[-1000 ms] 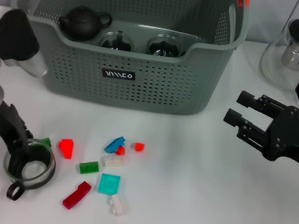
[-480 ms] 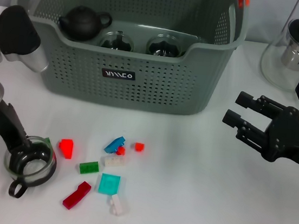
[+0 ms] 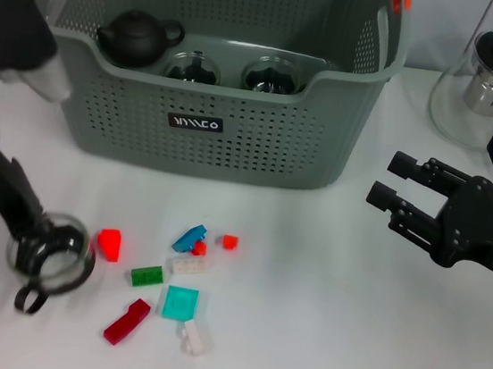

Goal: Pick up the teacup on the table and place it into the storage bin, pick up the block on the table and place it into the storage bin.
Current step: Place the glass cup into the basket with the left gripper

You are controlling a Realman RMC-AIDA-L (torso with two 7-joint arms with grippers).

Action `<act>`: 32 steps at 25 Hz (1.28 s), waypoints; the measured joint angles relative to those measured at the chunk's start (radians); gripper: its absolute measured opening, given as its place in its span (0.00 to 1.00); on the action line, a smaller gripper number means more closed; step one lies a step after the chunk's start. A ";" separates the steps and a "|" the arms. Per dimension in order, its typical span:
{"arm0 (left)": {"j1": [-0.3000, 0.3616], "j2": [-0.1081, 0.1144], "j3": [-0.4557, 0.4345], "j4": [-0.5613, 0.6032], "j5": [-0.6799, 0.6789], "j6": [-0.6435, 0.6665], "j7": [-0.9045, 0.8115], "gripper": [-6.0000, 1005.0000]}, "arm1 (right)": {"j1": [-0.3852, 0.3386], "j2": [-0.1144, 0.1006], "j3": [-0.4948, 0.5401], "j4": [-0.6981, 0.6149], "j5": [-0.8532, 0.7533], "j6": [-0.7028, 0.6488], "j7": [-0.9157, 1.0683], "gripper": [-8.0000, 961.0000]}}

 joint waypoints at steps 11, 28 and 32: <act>-0.119 0.121 -0.526 -0.121 -0.511 0.191 0.242 0.04 | 0.007 0.001 -0.001 0.003 0.000 0.003 0.000 0.60; -0.242 0.083 -0.053 -0.115 -0.531 -0.528 -0.159 0.07 | 0.007 0.003 0.003 0.001 0.005 -0.017 0.000 0.60; -0.312 0.025 0.034 -0.179 -0.282 -0.714 -0.236 0.08 | 0.009 0.003 0.004 0.000 0.005 -0.017 0.001 0.60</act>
